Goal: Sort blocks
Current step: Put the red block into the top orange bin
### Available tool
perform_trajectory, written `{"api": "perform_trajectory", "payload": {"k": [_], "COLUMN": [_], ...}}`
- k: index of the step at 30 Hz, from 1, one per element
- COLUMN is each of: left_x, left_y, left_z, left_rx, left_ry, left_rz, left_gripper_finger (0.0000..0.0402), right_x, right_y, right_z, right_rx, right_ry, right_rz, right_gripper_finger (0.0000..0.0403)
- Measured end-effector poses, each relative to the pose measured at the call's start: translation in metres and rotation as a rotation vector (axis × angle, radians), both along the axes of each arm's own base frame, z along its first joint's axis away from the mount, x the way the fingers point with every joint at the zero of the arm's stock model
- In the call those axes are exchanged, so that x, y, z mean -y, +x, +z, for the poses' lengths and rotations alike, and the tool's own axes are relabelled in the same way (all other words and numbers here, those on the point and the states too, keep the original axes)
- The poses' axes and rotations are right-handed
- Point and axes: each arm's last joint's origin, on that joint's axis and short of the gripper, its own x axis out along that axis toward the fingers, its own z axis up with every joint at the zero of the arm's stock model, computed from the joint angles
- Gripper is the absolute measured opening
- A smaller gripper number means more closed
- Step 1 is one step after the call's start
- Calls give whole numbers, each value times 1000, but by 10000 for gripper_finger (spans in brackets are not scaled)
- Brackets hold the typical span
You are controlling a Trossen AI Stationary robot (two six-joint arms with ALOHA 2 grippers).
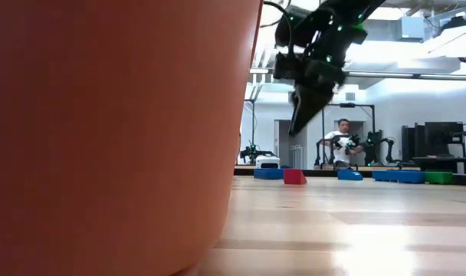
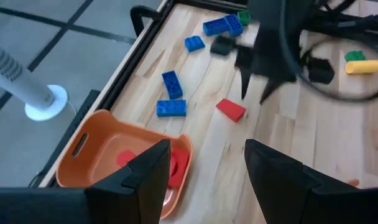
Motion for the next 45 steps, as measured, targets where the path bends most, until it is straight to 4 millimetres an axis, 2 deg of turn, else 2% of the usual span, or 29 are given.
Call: {"api": "perform_trajectory", "payload": {"k": [4, 7, 15, 20, 28, 39, 45], "left_x": [0, 1, 9, 14, 20, 25, 25], "left_y": [0, -1, -2, -1, 0, 0, 0], "left_z": [0, -1, -5, -6, -6, -7, -7], "left_rx": [5, 2, -38, -39, -36, -37, -39], "left_ry": [-18, -41, -86, -100, -119, -141, -146], "left_rz": [14, 27, 27, 21, 12, 13, 16], "left_gripper_finger": [201, 201, 201, 201, 201, 201, 201], "right_x": [0, 1, 3, 9, 25, 29, 35], "right_y": [7, 11, 14, 17, 12, 10, 9], "right_z": [-23, -35, -44, -42, -43, -45, -60], "right_rx": [-76, -110, -142, -107, -103, -100, -136], "right_ry": [-80, -118, -224, -271, -240, -304, -256], "right_rz": [200, 299, 474, 506, 498, 639, 659], "right_gripper_finger": [228, 244, 237, 237, 237, 237, 236]}}
